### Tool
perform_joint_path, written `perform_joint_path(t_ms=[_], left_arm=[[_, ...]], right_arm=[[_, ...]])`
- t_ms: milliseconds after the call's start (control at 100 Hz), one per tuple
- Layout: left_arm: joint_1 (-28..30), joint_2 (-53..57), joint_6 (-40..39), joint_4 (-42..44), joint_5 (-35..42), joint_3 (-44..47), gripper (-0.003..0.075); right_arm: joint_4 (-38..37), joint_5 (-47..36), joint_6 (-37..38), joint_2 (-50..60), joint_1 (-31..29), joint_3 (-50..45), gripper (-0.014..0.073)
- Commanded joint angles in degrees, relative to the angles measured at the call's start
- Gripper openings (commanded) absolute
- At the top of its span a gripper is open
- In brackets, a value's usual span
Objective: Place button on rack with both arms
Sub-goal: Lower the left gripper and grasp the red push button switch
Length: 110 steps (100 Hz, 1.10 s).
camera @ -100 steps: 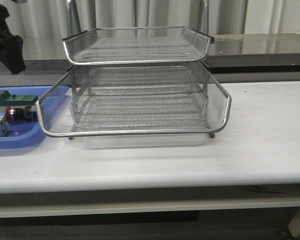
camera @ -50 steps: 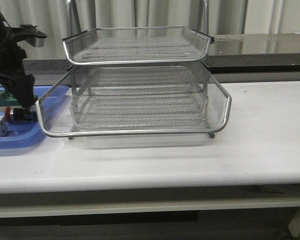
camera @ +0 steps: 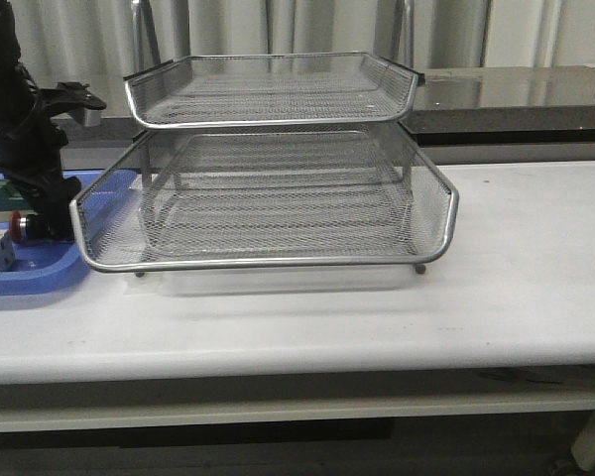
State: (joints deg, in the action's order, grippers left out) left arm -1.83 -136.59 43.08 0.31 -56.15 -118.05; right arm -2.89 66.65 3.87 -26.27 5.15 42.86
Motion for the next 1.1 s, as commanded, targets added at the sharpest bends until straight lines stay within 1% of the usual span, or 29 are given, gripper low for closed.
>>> perform_joint_path(t_ms=[0,410,500,590,760,780,820,900,970,1040,1090], left_arm=[[-0.10,3.39,0.29,-0.31,1.30,-1.96,0.0588],[-0.10,1.73,0.43,-0.31,1.21,-1.96,0.0587],[-0.10,1.73,0.43,-0.31,1.21,-1.96,0.0564],[-0.10,1.73,0.43,-0.31,0.60,-2.53,0.0473],[-0.10,1.73,0.43,-0.31,-0.53,-3.57,0.0208],[-0.10,1.73,0.43,-0.31,-0.66,-3.70,0.0189],[-0.10,1.73,0.43,-0.31,-0.90,-4.12,0.0127],[-0.10,1.73,0.43,-0.31,-2.02,-5.51,0.0052],[-0.10,1.73,0.43,-0.31,-3.74,-7.13,0.0005],[-0.10,1.73,0.43,-0.31,-6.22,-9.34,-0.0021],[0.02,1.73,0.43,-0.31,-8.34,-11.14,-0.0021]], right_arm=[[-0.65,-2.91,-0.12,-0.19,-0.03,1.75,-0.0069],[-0.65,-2.91,-0.12,-0.19,-0.03,1.75,-0.0069],[-0.65,-2.91,-0.12,-0.19,-0.03,1.75,-0.0069],[-0.65,-2.91,-0.12,-0.19,-0.03,1.75,-0.0069],[-0.65,-2.91,-0.12,-0.19,-0.03,1.75,-0.0069],[-0.65,-2.91,-0.12,-0.19,-0.03,1.75,-0.0069],[-0.65,-2.91,-0.12,-0.19,-0.03,1.75,-0.0069],[-0.65,-2.91,-0.12,-0.19,-0.03,1.75,-0.0069],[-0.65,-2.91,-0.12,-0.19,-0.03,1.75,-0.0069],[-0.65,-2.91,-0.12,-0.19,-0.03,1.75,-0.0069],[-0.65,-2.91,-0.12,-0.19,-0.03,1.75,-0.0069]])
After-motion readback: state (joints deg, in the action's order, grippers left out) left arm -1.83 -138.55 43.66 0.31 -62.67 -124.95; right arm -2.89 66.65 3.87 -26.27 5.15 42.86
